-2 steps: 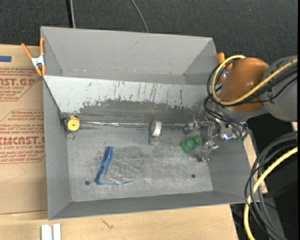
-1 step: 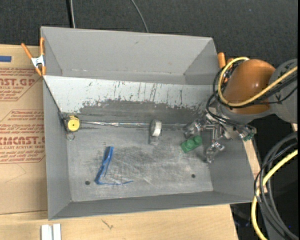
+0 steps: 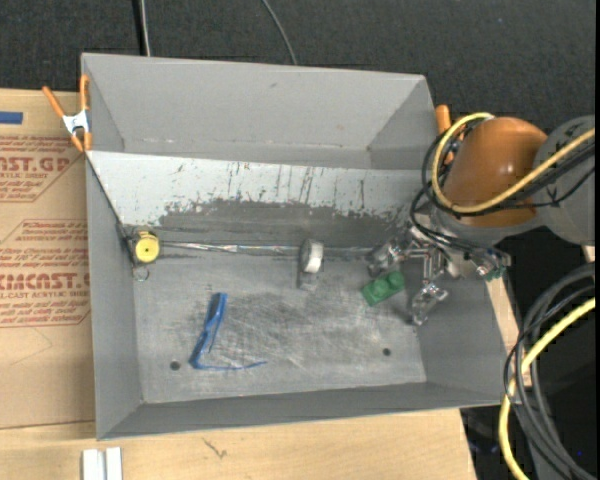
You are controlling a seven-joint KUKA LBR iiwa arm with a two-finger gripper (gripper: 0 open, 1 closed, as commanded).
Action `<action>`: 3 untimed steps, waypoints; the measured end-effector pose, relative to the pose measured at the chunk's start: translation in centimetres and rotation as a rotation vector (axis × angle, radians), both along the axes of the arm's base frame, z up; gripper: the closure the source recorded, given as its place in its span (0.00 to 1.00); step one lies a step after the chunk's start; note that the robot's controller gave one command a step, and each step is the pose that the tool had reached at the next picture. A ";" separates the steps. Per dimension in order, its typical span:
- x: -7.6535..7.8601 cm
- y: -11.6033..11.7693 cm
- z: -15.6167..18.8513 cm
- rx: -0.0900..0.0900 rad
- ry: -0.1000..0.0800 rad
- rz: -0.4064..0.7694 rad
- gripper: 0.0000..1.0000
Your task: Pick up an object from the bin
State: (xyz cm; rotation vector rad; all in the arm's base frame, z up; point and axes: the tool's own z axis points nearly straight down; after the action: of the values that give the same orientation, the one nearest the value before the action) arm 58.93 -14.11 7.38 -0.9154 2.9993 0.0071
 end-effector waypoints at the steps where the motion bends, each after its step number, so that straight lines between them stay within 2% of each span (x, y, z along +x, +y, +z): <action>1: -0.5 0.1 0.0 0.019 -0.002 0.180 0.00; 2: -0.6 -0.7 0.1 0.005 -0.002 0.185 1.00; 3: -0.5 -0.4 0.7 -0.003 0.000 0.185 1.00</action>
Offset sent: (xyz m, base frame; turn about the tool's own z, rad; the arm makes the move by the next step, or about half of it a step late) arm -0.0098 -0.0148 -0.0038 -0.1830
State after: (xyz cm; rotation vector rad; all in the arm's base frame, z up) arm 58.43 -14.53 8.09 -1.1892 2.9031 0.0027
